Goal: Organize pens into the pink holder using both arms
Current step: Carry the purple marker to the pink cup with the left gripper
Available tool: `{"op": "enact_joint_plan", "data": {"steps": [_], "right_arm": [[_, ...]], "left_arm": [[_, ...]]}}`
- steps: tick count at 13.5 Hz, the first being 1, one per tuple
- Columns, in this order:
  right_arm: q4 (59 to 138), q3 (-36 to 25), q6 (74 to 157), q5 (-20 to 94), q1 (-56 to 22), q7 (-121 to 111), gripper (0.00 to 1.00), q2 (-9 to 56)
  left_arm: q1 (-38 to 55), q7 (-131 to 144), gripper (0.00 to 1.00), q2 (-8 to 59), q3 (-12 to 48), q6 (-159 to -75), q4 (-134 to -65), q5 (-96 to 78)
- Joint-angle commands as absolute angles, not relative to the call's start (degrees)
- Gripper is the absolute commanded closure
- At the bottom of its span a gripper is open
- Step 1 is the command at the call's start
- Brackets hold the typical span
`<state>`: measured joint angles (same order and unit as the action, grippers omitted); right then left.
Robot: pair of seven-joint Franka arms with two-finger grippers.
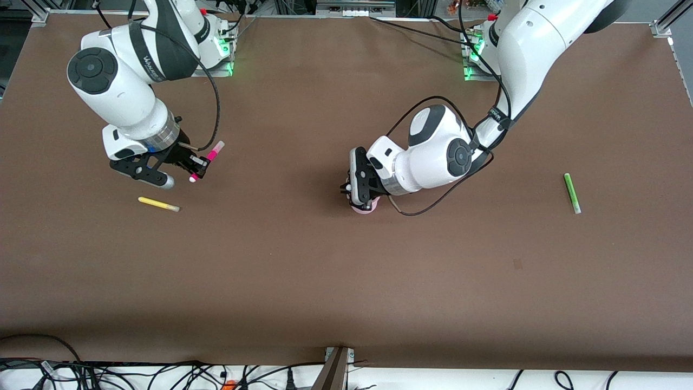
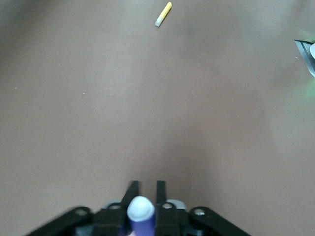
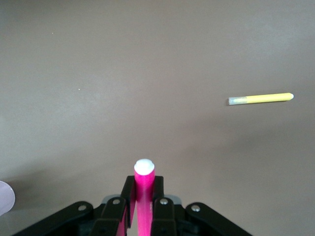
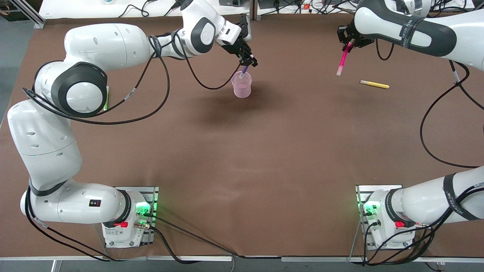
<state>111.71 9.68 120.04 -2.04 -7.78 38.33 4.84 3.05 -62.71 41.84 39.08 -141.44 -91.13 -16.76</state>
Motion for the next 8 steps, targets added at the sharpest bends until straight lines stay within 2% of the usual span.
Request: {"op": "enact_joint_plan", "data": {"steps": [1,4,8], "right_arm": [[110.7,9.7,119.0,-3.3,-7.9,39.6,1.0,5.1],[110.6,9.8,119.0,-3.6,-8.0,39.6,1.0,5.2],[107.9,9.8,119.0,-5.0,-11.1,47.7,1.0,6.9]], "left_arm": [[3.0,-64.6,0.0,41.2,39.5,-141.2,-91.0,-18.0],[1.2,-60.4,0.0,36.8,41.0,-135.3,-90.2,-18.1],[-7.0,-57.1,0.0,32.0,40.4,-118.7,-90.1,-17.0]]}}
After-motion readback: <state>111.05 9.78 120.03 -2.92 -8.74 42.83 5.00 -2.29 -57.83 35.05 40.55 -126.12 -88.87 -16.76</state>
